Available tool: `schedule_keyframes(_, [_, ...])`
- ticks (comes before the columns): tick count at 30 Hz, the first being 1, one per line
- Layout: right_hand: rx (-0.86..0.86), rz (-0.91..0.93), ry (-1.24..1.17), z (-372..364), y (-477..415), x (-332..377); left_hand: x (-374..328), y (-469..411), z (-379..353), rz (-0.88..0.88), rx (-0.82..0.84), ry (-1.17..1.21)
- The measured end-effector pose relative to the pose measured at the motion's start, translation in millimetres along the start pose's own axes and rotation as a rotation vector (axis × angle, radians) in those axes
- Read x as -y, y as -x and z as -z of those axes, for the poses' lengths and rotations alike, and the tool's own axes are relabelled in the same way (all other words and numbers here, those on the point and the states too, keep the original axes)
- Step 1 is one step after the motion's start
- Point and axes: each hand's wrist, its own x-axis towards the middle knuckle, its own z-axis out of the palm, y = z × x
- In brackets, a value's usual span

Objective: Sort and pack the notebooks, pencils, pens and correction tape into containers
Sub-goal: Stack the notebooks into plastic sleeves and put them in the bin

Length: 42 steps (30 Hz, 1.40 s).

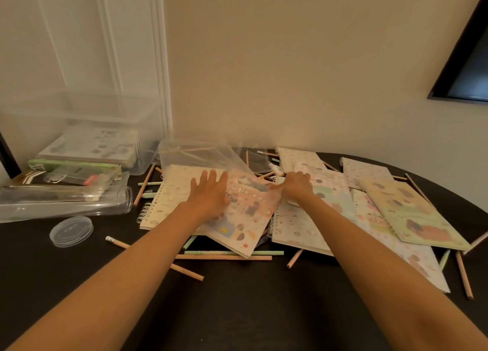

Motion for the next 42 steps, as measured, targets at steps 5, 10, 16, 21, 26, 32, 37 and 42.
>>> schedule_keyframes(5, [0.165, 0.015, 0.028, 8, -5, 6, 3, -6, -17, 0.03, -0.014, 0.035])
schedule_keyframes(10, [0.233, -0.032, -0.603, 16, -13, 8, 0, -11, -19, 0.071, -0.082, 0.132])
schedule_keyframes(16, [0.475, 0.008, -0.791, 22, -6, 6, -4, -15, -15, 0.041, -0.209, 0.198])
schedule_keyframes(21, [0.494, -0.012, -1.177, 24, -8, -15, -4, -21, -2, 0.032, -0.324, 0.109])
schedule_keyframes(26, [0.302, -0.185, -1.487, 38, -13, -58, 0, -37, 15, 0.093, -0.449, 0.187])
schedule_keyframes(32, [0.249, -0.279, -1.761, 48, -17, -108, -7, -50, 20, 0.129, -0.462, 0.15])
schedule_keyframes(37, [0.162, -0.309, -1.864, 49, -14, -103, -39, -44, 16, 0.096, -0.284, -0.016])
schedule_keyframes(42, [0.036, -0.34, -1.796, 43, -7, -75, -50, -41, 16, -0.058, -0.11, 0.566])
